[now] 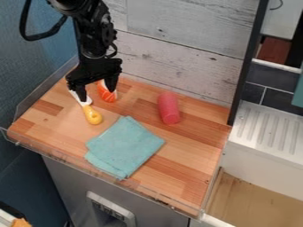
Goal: Move the blue cloth to top right side of the table
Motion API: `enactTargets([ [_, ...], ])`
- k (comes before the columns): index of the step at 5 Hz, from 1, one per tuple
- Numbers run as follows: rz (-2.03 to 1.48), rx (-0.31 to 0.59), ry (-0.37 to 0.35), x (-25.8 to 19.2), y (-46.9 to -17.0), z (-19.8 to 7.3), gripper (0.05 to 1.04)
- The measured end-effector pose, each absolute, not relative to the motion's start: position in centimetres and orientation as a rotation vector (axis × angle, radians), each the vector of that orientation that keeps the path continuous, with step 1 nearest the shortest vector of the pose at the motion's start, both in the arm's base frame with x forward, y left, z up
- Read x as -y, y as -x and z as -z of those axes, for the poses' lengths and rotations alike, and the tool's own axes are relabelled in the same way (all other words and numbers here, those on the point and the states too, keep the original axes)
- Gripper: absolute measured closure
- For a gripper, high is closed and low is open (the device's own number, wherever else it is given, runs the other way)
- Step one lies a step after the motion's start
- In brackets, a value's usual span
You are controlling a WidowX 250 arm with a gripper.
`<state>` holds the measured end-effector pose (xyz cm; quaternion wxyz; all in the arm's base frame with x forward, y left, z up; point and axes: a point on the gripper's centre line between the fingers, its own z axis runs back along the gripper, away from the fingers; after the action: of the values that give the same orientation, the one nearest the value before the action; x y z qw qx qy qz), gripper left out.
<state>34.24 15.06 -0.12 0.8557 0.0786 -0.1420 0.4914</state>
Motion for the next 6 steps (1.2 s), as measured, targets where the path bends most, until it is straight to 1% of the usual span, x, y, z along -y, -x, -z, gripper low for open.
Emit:
enactTargets([
  [1, -1.035, 0.262, -0.166, -14.8, -33.8, 1.4, 0.083],
  [2, -1.053, 0.226, -0.141, -13.6, -32.5, 2.6, 0.083],
  [3, -1.0, 0.208, -0.139, -11.3, -32.2, 3.3, 0.083],
  [4, -0.965, 0.216, -0.126, -9.7, -31.7, 3.0, 0.083],
  [5, -0.914, 0.204, -0.112, -8.2, -31.6, 3.3, 0.083],
  [6, -0.91, 0.19, -0.115, -8.1, -31.3, 3.7, 0.083],
])
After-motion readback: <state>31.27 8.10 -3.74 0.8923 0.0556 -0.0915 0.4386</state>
